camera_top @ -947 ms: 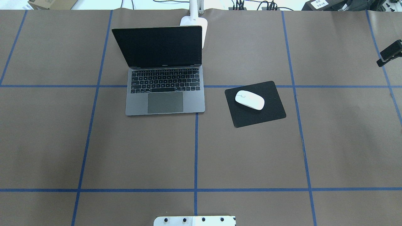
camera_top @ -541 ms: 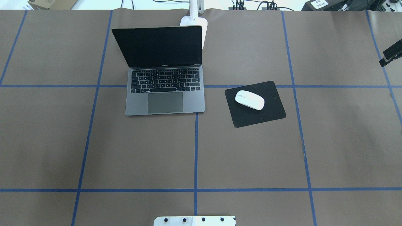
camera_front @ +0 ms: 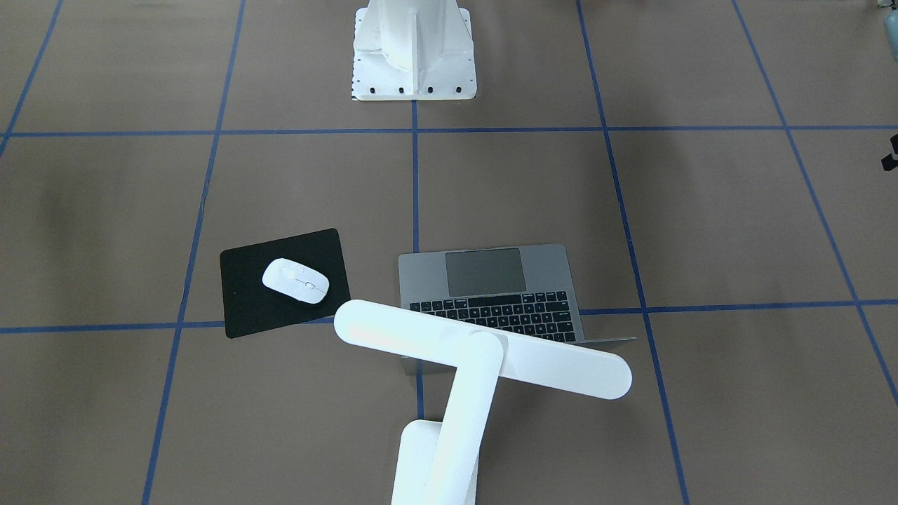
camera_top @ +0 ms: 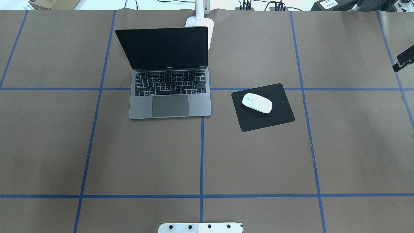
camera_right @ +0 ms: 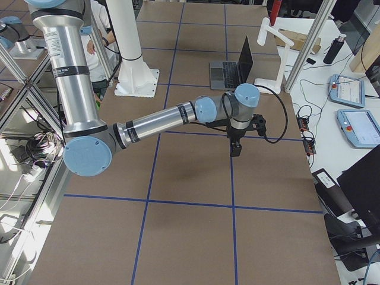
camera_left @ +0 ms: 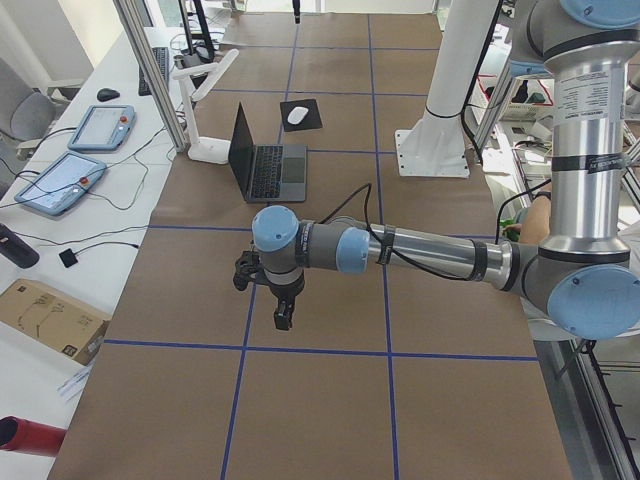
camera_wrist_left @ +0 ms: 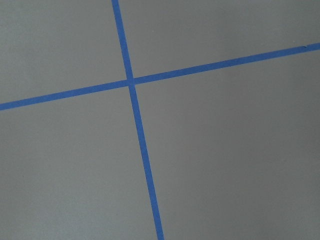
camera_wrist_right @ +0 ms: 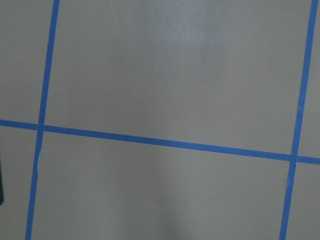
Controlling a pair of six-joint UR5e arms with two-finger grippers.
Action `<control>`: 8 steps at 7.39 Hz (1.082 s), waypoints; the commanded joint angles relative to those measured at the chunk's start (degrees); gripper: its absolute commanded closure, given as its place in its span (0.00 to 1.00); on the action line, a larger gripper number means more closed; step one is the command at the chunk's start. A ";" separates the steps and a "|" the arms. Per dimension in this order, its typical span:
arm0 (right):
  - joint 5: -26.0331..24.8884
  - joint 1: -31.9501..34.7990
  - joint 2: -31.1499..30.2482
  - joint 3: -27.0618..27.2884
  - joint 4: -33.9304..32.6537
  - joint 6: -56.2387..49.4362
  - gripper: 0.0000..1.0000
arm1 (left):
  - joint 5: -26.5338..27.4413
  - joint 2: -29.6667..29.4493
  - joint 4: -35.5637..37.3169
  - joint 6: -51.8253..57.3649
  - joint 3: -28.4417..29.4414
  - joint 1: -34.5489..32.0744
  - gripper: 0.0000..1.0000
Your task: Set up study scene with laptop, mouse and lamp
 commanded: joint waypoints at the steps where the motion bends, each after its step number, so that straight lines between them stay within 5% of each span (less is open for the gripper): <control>1: -0.16 0.06 -5.57 -0.09 9.14 0.00 0.01 | -0.01 -0.16 0.45 -1.39 -0.17 0.04 0.00; 8: -0.51 4.20 -7.62 -0.09 9.64 -3.84 0.01 | -0.19 -0.52 2.65 -1.48 -0.52 0.04 0.00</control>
